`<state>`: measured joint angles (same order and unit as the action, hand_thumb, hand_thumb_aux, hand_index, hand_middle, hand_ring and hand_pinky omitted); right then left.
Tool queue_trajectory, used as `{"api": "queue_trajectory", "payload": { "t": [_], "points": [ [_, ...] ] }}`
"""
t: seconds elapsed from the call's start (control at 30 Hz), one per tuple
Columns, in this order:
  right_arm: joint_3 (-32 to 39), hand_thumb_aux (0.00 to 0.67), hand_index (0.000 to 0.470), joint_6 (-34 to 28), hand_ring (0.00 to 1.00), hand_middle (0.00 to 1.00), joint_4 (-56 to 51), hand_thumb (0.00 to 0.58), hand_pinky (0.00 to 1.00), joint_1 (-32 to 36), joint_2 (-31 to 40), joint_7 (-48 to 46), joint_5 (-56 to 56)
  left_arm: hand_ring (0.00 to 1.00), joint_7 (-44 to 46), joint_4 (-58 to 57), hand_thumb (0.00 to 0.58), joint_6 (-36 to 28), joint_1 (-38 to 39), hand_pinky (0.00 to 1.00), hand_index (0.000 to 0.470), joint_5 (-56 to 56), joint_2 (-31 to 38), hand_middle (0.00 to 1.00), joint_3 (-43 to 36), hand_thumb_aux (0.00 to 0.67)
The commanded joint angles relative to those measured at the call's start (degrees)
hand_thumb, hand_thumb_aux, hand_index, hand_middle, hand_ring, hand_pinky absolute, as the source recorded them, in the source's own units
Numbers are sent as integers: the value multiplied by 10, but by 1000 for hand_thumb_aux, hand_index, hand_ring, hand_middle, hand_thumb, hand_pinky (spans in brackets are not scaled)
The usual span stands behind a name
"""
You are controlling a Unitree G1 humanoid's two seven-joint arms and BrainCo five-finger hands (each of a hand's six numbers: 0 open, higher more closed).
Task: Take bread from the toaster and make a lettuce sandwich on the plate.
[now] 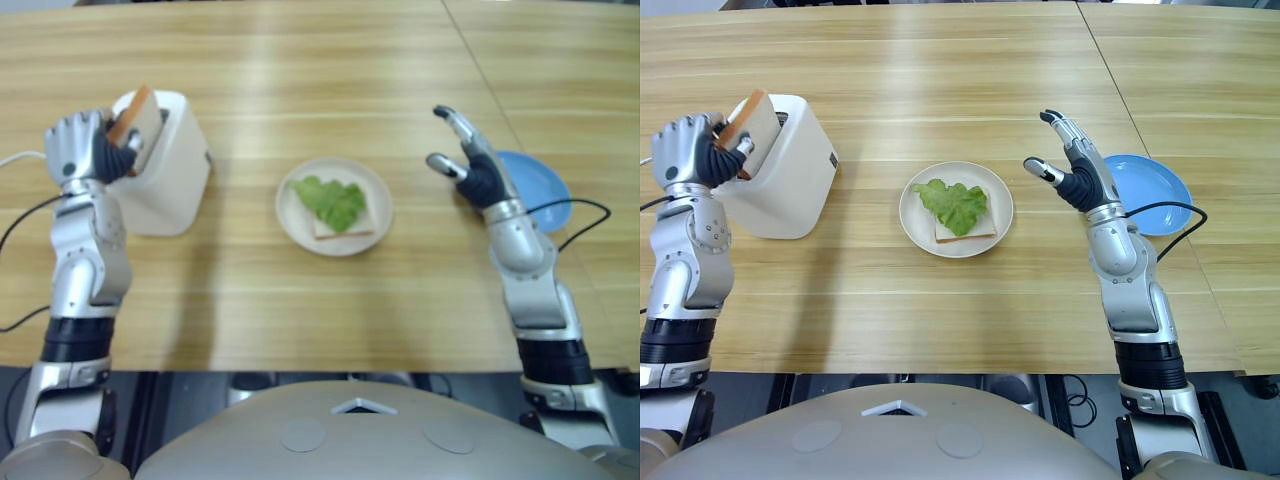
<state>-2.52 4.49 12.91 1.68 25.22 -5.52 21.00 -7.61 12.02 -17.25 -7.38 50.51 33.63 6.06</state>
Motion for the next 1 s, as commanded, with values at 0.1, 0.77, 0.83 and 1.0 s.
{"api": "queue_trajectory", "payload": {
  "t": [0.1, 0.77, 0.83, 1.0],
  "points": [
    [-1, 0, 0, 2, 0, 0, -13, 0, 0, -2, 3, 5, 11, 1000, -52, 73, 580, 38, 1, 1000, 460, -24, -19, 1000, 35, 670],
    [0, 0, 0, 19, 0, 0, -53, 0, 0, 1, -11, 22, -2, 1000, 173, -257, 580, 205, -129, 1000, 460, -458, -316, 1000, -127, 670],
    [2, 0, 0, 22, 0, 0, -58, 0, 0, 1, -12, 23, -2, 1000, 182, -338, 580, 226, -154, 1000, 460, -458, -325, 1000, -134, 670],
    [7, 0, 0, 25, 0, 0, -62, 0, 0, -1, -14, 24, 4, 1000, 183, -511, 580, 267, -215, 1000, 460, -444, -330, 1000, -141, 670]
  ]
}}
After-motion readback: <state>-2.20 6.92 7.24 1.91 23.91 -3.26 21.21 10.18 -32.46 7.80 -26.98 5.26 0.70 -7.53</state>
